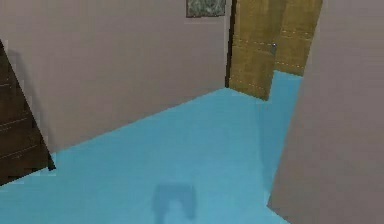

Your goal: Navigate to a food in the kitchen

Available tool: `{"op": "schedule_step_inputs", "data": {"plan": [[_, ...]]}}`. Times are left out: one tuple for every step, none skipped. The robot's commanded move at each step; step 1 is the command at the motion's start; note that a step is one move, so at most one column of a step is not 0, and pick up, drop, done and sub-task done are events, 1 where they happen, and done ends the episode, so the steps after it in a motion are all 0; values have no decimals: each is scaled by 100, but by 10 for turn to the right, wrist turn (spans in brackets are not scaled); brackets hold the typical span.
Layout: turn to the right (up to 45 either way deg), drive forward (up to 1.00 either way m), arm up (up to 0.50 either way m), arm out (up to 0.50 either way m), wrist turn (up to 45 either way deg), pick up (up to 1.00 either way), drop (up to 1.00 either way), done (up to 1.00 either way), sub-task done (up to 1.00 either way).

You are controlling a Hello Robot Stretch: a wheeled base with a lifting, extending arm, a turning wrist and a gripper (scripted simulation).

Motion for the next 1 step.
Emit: {"op": "schedule_step_inputs", "data": {"plan": [[-30,0,0,0,0,0,0,0,0]]}}
